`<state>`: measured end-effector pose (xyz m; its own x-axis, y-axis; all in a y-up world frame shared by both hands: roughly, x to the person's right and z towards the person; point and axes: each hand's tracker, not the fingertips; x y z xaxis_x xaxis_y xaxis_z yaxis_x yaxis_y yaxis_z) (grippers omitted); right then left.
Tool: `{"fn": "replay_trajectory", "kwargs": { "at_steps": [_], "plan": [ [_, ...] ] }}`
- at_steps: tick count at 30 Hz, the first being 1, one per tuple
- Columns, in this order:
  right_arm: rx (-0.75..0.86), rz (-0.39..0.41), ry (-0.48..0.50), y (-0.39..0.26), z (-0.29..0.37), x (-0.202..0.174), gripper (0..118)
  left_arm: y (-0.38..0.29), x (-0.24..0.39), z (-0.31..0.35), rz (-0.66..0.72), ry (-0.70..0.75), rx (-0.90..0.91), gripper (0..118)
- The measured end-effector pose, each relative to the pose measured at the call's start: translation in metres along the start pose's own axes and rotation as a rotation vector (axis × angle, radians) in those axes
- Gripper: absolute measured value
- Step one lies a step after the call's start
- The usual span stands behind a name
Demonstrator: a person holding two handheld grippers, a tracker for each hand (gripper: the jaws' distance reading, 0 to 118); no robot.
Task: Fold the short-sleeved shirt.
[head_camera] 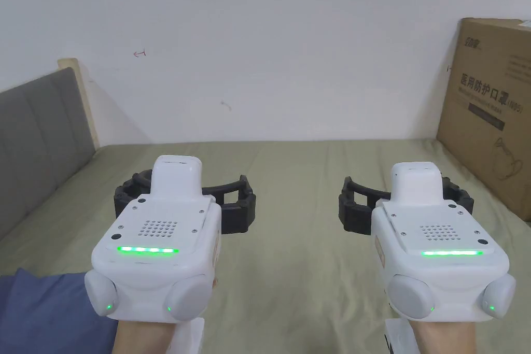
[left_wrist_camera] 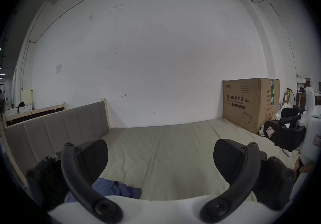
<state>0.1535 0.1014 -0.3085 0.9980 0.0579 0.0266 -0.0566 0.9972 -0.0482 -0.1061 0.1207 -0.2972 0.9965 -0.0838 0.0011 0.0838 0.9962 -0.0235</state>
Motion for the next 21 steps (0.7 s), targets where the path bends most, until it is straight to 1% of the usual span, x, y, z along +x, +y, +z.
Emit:
{"fn": "replay_trajectory", "kwargs": {
  "at_steps": [5, 10, 13, 16, 21],
  "plan": [
    [-0.002, -0.002, 0.001, -0.0017, -0.0003, -0.0011, 110, 0.0012, -0.0006, -0.0006, 0.022, -0.036, -0.035, 118],
    [0.000, 0.006, 0.005, -0.0018, 0.0014, -0.0018, 110, 0.0011, -0.0007, 0.0013, 0.034, 0.005, -0.010, 118],
    [0.005, 0.019, 0.002, -0.0015, 0.0019, -0.0026, 110, 0.0019, -0.0049, -0.0007, 0.069, -0.019, -0.024, 118],
    [0.005, 0.014, 0.001, -0.0010, 0.0012, -0.0028, 110, 0.0008, -0.0052, -0.0011, 0.069, -0.003, -0.022, 118],
    [0.003, 0.002, 0.006, 0.0000, 0.0008, -0.0020, 110, -0.0004, -0.0040, -0.0006, 0.018, 0.008, -0.014, 118]
  ]
}}
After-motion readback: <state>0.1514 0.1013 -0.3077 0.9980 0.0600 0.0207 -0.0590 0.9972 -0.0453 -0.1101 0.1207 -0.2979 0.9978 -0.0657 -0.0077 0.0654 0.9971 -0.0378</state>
